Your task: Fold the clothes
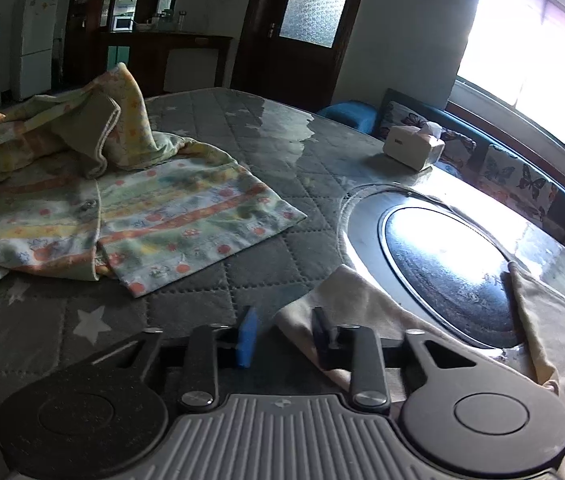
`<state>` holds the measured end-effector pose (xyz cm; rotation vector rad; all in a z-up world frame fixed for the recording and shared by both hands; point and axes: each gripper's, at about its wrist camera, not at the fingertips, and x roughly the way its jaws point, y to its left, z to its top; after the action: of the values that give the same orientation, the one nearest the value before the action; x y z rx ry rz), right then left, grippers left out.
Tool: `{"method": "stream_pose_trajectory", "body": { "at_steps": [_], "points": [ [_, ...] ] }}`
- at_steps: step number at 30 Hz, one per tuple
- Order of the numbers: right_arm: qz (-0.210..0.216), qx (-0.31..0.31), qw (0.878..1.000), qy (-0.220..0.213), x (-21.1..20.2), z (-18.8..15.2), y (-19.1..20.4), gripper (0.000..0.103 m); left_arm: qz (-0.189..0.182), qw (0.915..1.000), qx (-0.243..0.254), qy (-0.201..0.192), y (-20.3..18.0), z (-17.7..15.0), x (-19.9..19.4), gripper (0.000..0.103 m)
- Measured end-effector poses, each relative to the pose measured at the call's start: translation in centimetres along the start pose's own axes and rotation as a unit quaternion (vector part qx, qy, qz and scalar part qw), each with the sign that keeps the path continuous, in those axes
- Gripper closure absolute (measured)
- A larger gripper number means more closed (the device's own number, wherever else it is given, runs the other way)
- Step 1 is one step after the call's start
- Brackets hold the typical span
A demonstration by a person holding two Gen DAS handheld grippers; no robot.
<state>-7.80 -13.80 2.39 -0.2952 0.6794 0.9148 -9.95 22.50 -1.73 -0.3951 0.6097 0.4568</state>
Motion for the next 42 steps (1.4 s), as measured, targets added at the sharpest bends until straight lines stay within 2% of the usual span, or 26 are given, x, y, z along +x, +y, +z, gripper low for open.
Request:
{"method": "stream_pose_trajectory", "body": {
  "at_steps": [3,6,10,14,20,28,31,35,42],
  "points": [
    [-0.009,0.012,1.0,-0.005,-0.7,-0.3,-0.6,0.073,-0.007,1.0,-0.001,-0.002,-0.1,0.0,-0.1,0.097],
    [-0.02,0.026,0.999,-0.014,-1.6,-0.8,-1.3,0.073,-0.025,0.9995,0.006,-0.017,-0.8,0.2,-1.2,0.098],
    [-0.035,0.048,0.998,-0.027,-2.7,-1.4,-2.4,0.073,-0.076,0.996,0.029,-0.037,-3.4,1.0,-3.8,0.098],
    [-0.047,0.071,0.996,-0.04,-3.9,-2.2,-3.5,0.073,-0.141,0.9872,0.056,-0.049,-7.1,1.6,-6.4,0.098],
    [-0.068,0.103,0.99,-0.062,-5.9,-3.6,-5.0,0.073,-0.249,0.9629,0.096,-0.042,-13.6,1.9,-9.4,0.098],
    [-0.109,0.156,0.978,-0.084,-8.8,-6.0,-7.2,0.073,-0.365,0.9178,0.156,-0.007,-22.0,-0.7,-11.4,0.098],
    [-0.125,0.173,0.973,-0.086,-9.4,-7.0,-7.9,0.073,-0.39,0.905,0.17,0.011,-24.3,-2.3,-11.2,0.098],
    [-0.138,0.196,0.967,-0.084,-10.0,-8.1,-8.8,0.073,-0.411,0.8934,0.178,0.038,-26.8,-4.2,-10.5,0.098],
    [-0.156,0.218,0.96,-0.078,-10.2,-9.2,-9.5,0.073,-0.423,0.8817,0.194,0.078,-28.8,-7.3,-8.4,0.098]
  ]
}}
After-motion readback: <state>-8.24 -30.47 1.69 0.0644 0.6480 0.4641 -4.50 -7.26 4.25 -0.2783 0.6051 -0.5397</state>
